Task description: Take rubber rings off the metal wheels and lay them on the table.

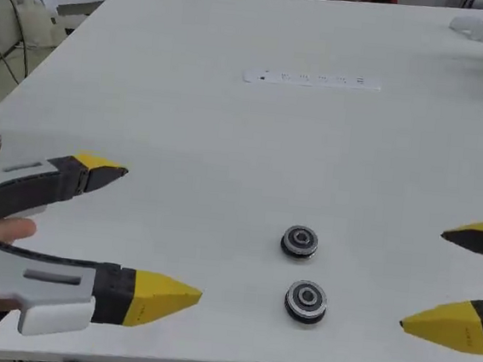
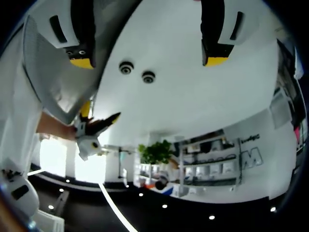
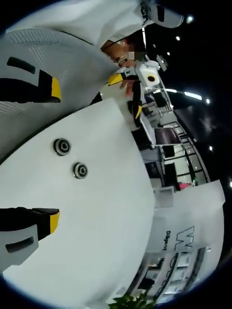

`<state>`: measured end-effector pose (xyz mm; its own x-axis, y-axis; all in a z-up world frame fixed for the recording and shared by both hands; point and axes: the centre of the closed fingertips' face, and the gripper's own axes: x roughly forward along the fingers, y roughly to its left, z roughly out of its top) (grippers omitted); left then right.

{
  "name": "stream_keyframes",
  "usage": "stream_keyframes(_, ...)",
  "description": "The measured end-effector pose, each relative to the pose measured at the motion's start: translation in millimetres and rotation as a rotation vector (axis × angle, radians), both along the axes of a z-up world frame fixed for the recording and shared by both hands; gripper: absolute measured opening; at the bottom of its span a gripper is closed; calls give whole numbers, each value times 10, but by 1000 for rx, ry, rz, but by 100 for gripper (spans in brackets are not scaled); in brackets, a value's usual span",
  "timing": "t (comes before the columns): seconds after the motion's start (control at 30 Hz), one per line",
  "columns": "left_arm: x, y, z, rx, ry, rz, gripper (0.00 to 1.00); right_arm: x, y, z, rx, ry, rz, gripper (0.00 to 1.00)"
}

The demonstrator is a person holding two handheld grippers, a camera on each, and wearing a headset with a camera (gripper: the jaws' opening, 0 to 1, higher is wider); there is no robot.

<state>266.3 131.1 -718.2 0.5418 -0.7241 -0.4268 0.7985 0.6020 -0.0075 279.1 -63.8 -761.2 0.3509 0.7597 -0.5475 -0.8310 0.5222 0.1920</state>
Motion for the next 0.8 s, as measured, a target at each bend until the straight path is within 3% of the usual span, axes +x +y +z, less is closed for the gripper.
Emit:
stream_keyframes(0.27, 26, -4, 96, 25, -42, -18, 93, 103, 75, 137, 22, -44, 12, 89)
stream_keyframes(0.5, 3, 117, -22, 48, -25, 27, 97, 17, 45, 28, 1, -24, 5, 90)
stream_keyframes(0.8, 8, 214, -40, 44, -20, 69, 100, -26, -72, -15, -2, -6, -27, 92)
